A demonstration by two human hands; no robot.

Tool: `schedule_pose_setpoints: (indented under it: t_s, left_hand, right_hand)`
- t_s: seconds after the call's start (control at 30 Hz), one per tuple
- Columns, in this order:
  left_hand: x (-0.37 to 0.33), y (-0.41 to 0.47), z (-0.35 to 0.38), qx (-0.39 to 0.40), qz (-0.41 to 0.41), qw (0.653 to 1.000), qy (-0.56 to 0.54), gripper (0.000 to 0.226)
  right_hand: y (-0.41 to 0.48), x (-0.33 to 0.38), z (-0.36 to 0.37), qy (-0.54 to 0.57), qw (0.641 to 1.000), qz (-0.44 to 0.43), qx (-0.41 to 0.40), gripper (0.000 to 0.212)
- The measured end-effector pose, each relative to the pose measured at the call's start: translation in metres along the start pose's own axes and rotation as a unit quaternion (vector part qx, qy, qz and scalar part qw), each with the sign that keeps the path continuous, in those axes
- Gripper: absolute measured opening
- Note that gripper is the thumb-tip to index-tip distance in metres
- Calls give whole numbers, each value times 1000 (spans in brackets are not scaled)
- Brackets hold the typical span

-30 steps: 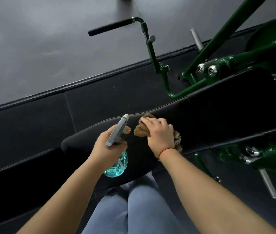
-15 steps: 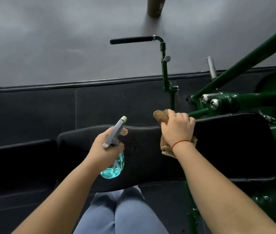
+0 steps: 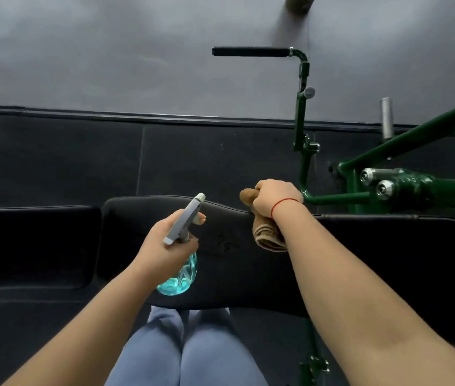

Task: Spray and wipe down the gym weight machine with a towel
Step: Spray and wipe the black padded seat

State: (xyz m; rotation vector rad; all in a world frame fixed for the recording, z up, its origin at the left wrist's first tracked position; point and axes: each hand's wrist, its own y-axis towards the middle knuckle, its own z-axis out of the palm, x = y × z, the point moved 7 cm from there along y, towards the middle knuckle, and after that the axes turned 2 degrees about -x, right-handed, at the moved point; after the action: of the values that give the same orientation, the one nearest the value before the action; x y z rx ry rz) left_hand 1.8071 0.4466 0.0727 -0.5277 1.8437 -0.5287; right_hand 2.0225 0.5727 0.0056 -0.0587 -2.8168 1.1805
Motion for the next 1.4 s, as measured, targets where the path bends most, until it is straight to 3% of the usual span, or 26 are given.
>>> schedule_pose_setpoints:
  t_s: [0.2,0.3,0.47,0.6,0.73,0.83,1.1,1.27,1.33,1.4]
  left_hand:
    - [-3,15,7,12,22,1000,12,42]
    - [6,21,6,14,30,999,19,42]
    - [34,29,-4,5,14,1000,3,43]
    - [63,31,-18,9,13,1000,1,45]
    - [90,35,-28,36,23,999,1,44]
    - [107,36,-34,54,22,998,-12,44]
    - [138,31,-60,111,48,993,-5,45]
    - [151,29,-73,131,54,990,-12,42]
    - [157,31,-75,139,55,989,-15,41]
    - [163,33,-74,140,53,989,-13,40]
  right_hand:
    - [1,-70,-29,5,994,109,8,31]
    - [8,-54,-19,5,994,105,16,28]
    - [18,7,14,-86,995,51,-25,23]
    - [15,41,33,-119,985,2,-125,31]
    - [-6,61,59,-125,941,-42,-311,38]
    - [-22,62,74,-72,915,-53,-393,47]
    - [-93,76,141,1,881,-67,-468,55]
    - [-140,65,177,7,896,-78,-437,63]
    - [-148,47,166,28,897,-42,-440,66]
    - [-152,19,146,49,875,41,-480,66]
